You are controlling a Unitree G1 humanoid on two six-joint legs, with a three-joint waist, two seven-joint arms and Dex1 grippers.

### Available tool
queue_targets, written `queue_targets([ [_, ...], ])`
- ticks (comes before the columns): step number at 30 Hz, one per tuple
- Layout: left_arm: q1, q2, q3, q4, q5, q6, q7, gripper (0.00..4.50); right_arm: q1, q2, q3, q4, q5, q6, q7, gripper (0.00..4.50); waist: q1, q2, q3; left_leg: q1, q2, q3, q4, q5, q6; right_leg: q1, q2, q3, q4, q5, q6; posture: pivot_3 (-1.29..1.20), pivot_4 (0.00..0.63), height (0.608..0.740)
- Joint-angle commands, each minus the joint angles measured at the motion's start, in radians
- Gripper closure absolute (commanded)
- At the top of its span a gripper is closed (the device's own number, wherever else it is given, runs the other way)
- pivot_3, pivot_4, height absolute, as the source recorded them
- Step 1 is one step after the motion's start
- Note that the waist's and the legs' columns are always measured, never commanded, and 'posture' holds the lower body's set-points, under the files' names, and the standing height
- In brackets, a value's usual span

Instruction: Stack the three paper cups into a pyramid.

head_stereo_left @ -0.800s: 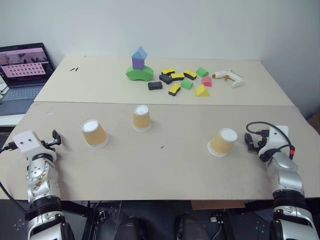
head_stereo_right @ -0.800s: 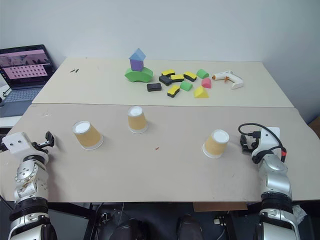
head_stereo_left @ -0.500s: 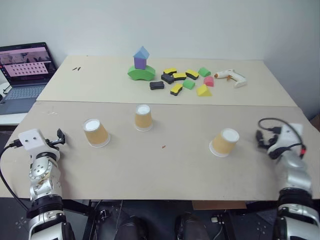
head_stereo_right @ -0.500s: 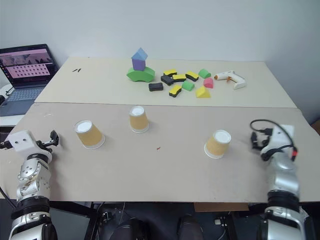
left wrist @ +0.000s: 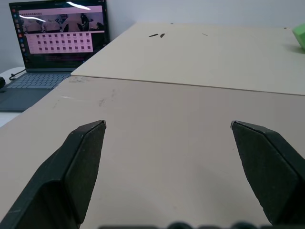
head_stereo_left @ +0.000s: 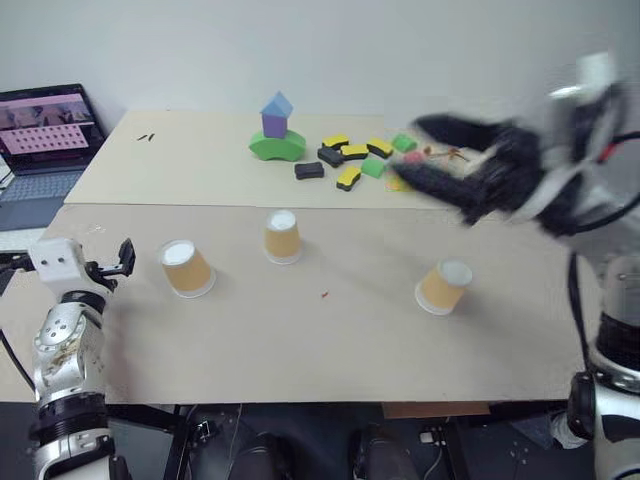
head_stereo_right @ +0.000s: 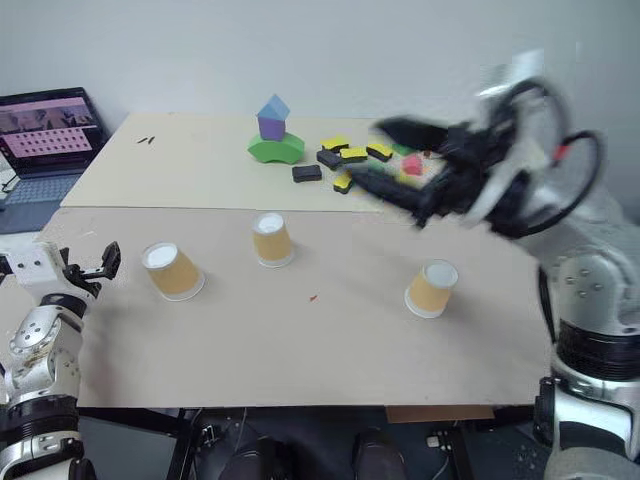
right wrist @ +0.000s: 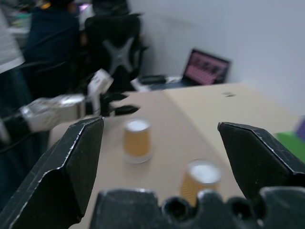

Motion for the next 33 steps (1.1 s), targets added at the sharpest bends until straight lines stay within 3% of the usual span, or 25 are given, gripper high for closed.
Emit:
queue_targets([
  [1, 0.080, 0.069, 0.017, -0.220, -0.129, 0.106, -0.162, 0.02, 0.005, -0.008, 0.062, -0.010, -0.091, -0.020, 0.031, 0.00, 0.010, -0.001, 0.000, -0.001, 0.000, 0.000, 0.000, 0.000, 0.001, 0.000, 0.000, 0.000, -0.001, 0.000, 0.000, 0.00, 0.150, 0.703],
  [5, 0.215, 0.125, 0.012, -0.428, -0.271, 0.261, -0.301, 0.02, 0.041, -0.012, 0.107, 0.022, -0.191, -0.056, 0.057, 0.00, 0.014, 0.000, 0.000, -0.002, -0.001, 0.000, -0.001, -0.001, 0.001, 0.000, -0.001, -0.002, -0.004, 0.000, 0.001, 0.00, 0.150, 0.703],
  [10, 0.342, 0.205, -0.002, -0.556, -0.312, 0.361, -0.405, 0.02, 0.066, 0.010, 0.100, 0.039, -0.227, -0.064, 0.071, 0.00, 0.009, 0.001, 0.001, -0.001, -0.001, 0.000, -0.001, -0.001, 0.001, 0.000, 0.000, -0.001, -0.004, 0.000, 0.002, 0.00, 0.150, 0.703],
  [33, -0.050, 0.152, -0.281, -0.165, -0.080, 0.174, -0.545, 0.02, 0.138, 0.016, 0.023, -0.047, -0.233, -0.011, 0.025, 0.00, 0.010, 0.001, 0.001, 0.001, -0.001, 0.002, -0.005, 0.000, 0.000, 0.000, 0.002, 0.000, -0.005, 0.000, 0.001, 0.00, 0.150, 0.703],
])
